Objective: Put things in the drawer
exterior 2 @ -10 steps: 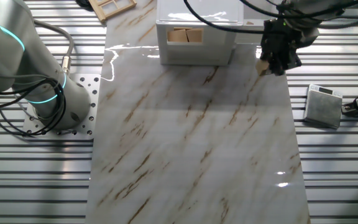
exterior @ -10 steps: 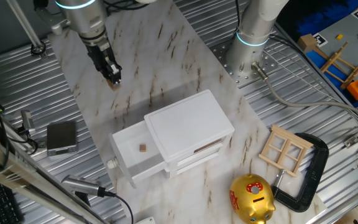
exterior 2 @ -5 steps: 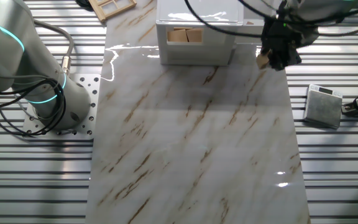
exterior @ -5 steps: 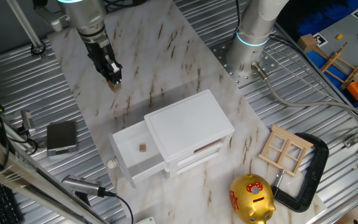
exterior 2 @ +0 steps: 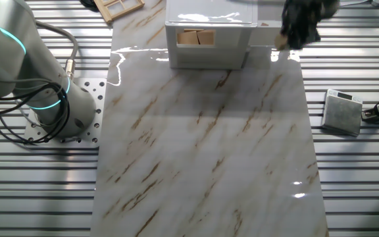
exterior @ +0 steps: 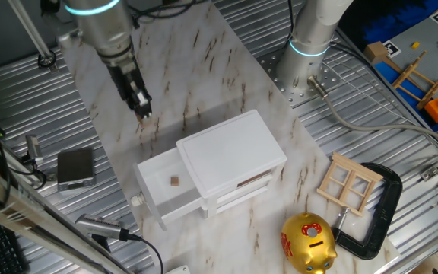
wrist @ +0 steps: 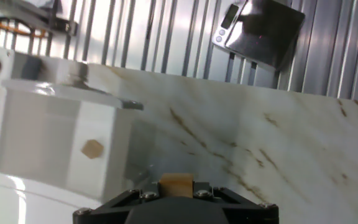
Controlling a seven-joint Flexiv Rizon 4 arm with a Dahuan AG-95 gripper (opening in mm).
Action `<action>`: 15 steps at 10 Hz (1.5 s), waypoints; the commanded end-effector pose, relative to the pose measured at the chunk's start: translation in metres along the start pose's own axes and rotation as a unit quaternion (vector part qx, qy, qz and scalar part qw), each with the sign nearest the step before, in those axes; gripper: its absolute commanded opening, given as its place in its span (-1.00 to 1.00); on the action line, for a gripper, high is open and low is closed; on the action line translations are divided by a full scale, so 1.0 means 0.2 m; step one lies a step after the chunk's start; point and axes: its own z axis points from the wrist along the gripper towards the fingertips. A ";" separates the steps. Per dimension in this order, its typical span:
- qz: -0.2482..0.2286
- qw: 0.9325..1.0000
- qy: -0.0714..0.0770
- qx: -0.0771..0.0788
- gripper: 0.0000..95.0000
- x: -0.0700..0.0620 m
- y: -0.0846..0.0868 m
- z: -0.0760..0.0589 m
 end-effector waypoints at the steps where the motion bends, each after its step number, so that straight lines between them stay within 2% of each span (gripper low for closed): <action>1: 0.027 1.000 0.002 0.001 -1.00 -0.10 0.15 0.02; 3: 0.038 0.999 0.000 0.001 -1.00 -0.15 0.23 0.06; 5: 0.041 0.999 -0.001 0.002 -1.00 -0.16 0.27 0.09; 11: 0.048 0.999 -0.001 0.004 -1.00 -0.19 0.37 0.16; 15: 0.039 0.999 -0.001 0.009 -1.00 -0.18 0.39 0.17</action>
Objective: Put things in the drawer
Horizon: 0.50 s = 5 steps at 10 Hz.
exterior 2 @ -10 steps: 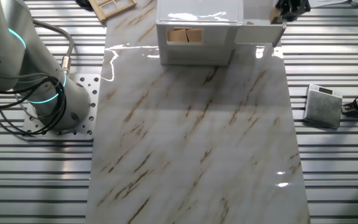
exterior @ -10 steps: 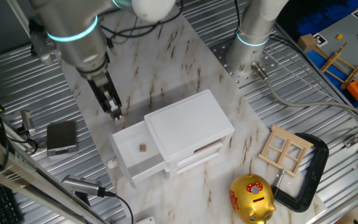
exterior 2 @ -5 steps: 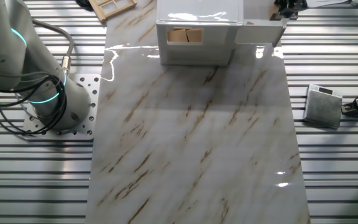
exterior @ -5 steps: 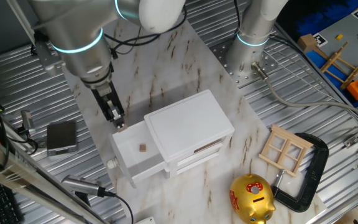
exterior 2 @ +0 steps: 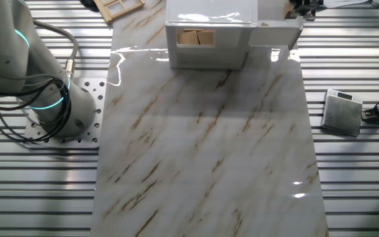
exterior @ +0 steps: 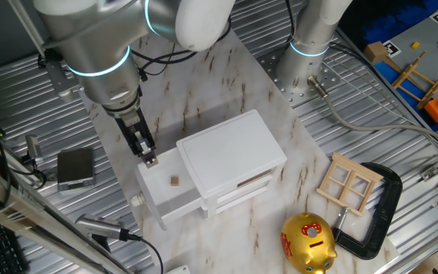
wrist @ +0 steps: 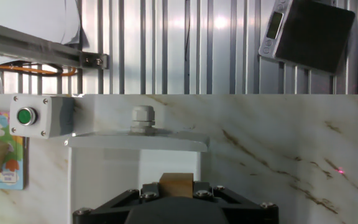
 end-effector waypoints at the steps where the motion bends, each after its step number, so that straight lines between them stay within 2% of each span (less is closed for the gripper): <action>1: -0.007 1.000 0.001 0.003 -1.00 0.01 -0.02 0.00; 5: -0.073 0.997 0.000 0.002 -1.00 0.01 -0.02 0.00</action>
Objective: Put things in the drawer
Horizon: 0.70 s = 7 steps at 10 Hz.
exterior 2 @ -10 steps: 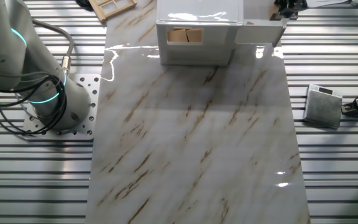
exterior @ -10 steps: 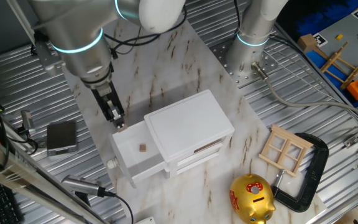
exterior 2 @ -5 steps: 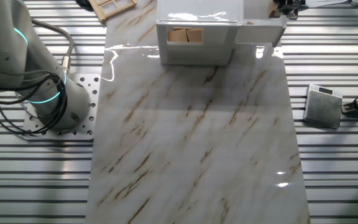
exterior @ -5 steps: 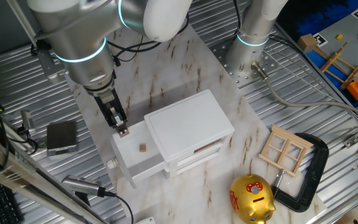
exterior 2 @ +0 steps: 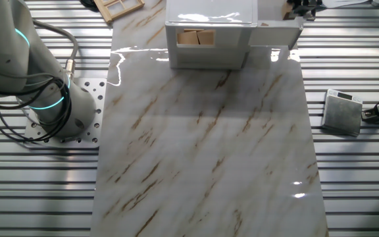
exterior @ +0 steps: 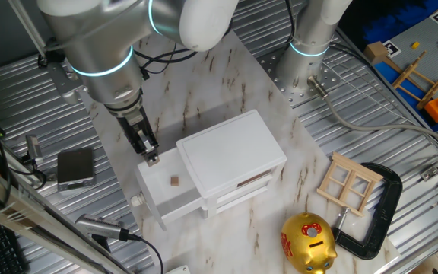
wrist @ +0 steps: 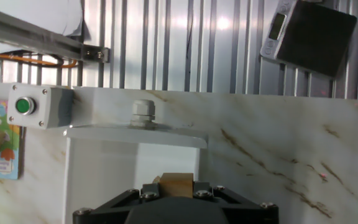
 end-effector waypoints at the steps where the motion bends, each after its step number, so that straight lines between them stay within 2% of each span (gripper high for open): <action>1: -0.040 0.999 0.001 0.000 -1.00 0.00 0.00 0.00; 3: -0.045 0.999 0.001 0.001 -1.00 0.00 0.00 0.00; 4: -0.038 0.999 -0.003 -0.009 -1.00 0.00 0.00 0.00; 7: -0.015 1.000 -0.010 -0.006 -1.00 0.01 0.09 0.02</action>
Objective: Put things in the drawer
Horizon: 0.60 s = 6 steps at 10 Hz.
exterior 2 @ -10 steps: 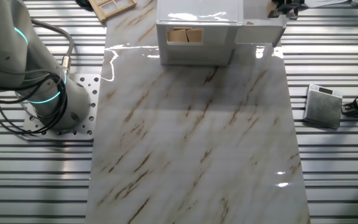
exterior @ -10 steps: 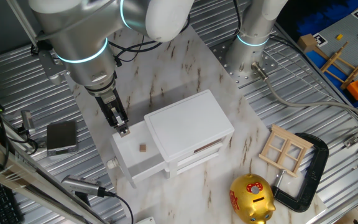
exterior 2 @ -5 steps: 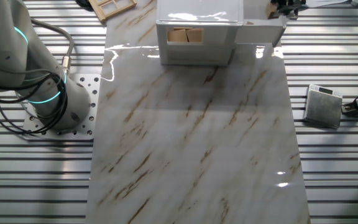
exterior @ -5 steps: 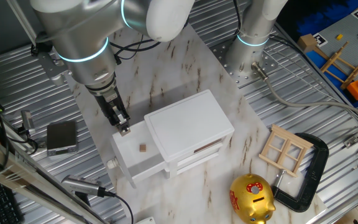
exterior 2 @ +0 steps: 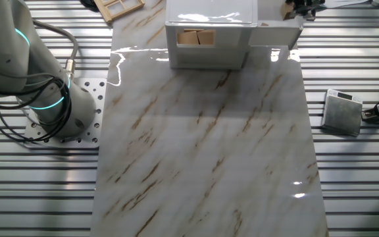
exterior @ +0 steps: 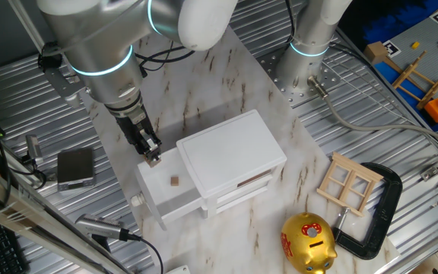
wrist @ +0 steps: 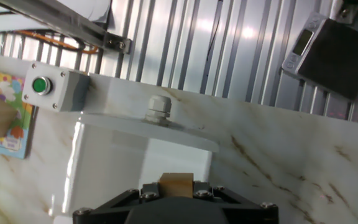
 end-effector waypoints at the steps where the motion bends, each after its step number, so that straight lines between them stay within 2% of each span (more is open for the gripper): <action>1: 0.028 1.000 -0.007 0.005 -1.00 -0.01 0.05 0.02; 3: 0.031 0.999 -0.010 0.005 -1.00 -0.03 0.07 0.07; 6: 0.026 1.000 -0.012 0.006 -1.00 -0.01 0.08 0.13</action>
